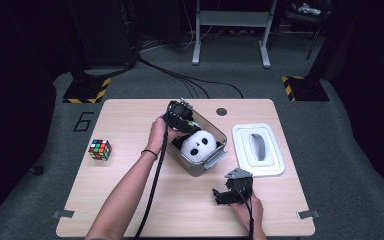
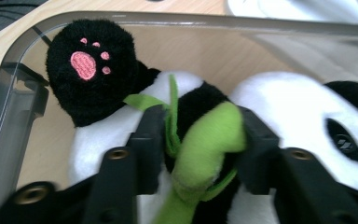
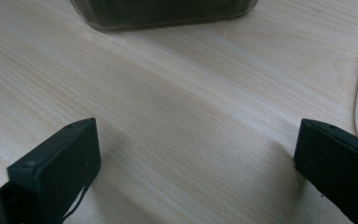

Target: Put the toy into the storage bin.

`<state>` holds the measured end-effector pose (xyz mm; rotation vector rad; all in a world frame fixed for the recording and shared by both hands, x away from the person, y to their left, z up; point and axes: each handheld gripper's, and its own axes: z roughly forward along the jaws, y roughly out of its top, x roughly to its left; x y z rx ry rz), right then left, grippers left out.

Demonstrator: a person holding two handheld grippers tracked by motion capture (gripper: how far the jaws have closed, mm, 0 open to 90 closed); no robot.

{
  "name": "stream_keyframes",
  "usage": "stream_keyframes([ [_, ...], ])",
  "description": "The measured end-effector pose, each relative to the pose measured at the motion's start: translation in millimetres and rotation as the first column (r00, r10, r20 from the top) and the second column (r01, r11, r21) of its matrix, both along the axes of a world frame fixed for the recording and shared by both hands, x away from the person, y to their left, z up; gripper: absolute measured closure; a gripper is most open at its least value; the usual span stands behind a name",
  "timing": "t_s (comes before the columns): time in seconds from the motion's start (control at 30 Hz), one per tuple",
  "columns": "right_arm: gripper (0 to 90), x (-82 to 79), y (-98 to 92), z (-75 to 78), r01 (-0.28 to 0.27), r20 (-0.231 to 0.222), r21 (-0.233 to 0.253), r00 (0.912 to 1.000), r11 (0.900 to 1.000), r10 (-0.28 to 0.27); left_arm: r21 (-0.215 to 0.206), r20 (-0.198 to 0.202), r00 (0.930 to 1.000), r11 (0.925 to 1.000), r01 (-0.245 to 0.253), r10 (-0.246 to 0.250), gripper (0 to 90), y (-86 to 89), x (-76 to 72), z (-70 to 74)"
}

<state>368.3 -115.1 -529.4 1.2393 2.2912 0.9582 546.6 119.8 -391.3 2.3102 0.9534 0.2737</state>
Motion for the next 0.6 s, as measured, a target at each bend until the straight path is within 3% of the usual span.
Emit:
stream_keyframes([
  [0.2, 0.0, 0.3, -0.2, -0.1, -0.002, 0.004, -0.001, 1.0000, 1.000, 0.002, -0.035, 0.051, 0.9985, 0.9992, 0.020, -0.018, 23.9, -1.4, -14.2, 14.0],
  [0.3, 0.0, 0.2, -0.1, -0.1, -0.001, 0.003, -0.001, 1.0000, 1.000, 0.001, -0.024, 0.029, 0.9979, 0.9980, 0.059, -0.058, 17.9, -7.2, -18.3, 14.2],
  [0.37, 0.0, 0.2, 0.3, -0.2, 0.004, 0.004, 0.003, 1.0000, 1.000, -0.004, 0.008, 0.003, 0.9966, 0.9965, 0.083, -0.083, 16.6, -13.2, -18.6, 8.3],
  [0.43, 0.0, 0.0, 0.4, -0.1, 0.004, 0.000, 0.005, 1.0000, 1.000, -0.004, 0.045, 0.002, 0.9969, 0.9959, 0.078, -0.078, 14.2, -18.1, -18.6, 0.8],
  [0.6, 0.0, 0.0, 0.4, -0.1, 0.004, 0.000, 0.005, 1.0000, 1.000, -0.004, 0.062, -0.025, 0.9972, 0.9956, 0.071, -0.070, 12.7, -20.2, -16.4, -8.6],
])
